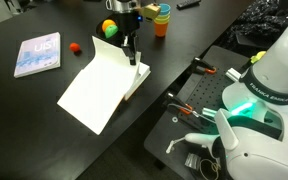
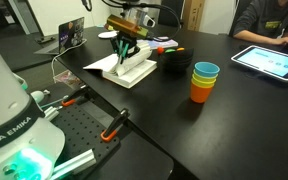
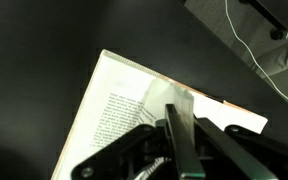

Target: Open the orange book then flip the pages once.

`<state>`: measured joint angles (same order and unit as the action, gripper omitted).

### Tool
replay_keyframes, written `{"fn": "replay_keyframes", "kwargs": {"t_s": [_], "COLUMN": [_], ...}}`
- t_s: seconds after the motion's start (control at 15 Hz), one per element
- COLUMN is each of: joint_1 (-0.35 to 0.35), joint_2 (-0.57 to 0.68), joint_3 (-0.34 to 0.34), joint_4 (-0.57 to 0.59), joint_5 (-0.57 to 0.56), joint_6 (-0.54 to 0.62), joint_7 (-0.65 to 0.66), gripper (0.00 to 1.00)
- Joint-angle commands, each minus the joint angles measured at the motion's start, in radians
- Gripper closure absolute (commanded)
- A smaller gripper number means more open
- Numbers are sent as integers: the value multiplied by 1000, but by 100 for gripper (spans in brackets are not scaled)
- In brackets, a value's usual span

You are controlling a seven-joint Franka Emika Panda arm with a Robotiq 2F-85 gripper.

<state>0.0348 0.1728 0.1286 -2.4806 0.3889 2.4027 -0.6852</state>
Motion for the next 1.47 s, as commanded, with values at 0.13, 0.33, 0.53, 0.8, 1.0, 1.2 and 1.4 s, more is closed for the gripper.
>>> {"fn": "replay_keyframes", "kwargs": {"t_s": [0.13,0.33,0.53,0.8,1.0,1.2,1.4], "joint_1": [43,41,38,15,7,13,33], "joint_2": [8,18,27,77,120,147,160], "joint_3": [48,71,82,109,122,134,143], "joint_4": [47,78,105,141,149,152,147], "joint_5": [-100,-64,-29,141,262,358,389], "joint_6": [-5,-32,-49,-58,-55,-39,4], "joint_7": [74,65,58,1,-31,-76,-138], "gripper": [90,92,60,28,6,0,0]}}
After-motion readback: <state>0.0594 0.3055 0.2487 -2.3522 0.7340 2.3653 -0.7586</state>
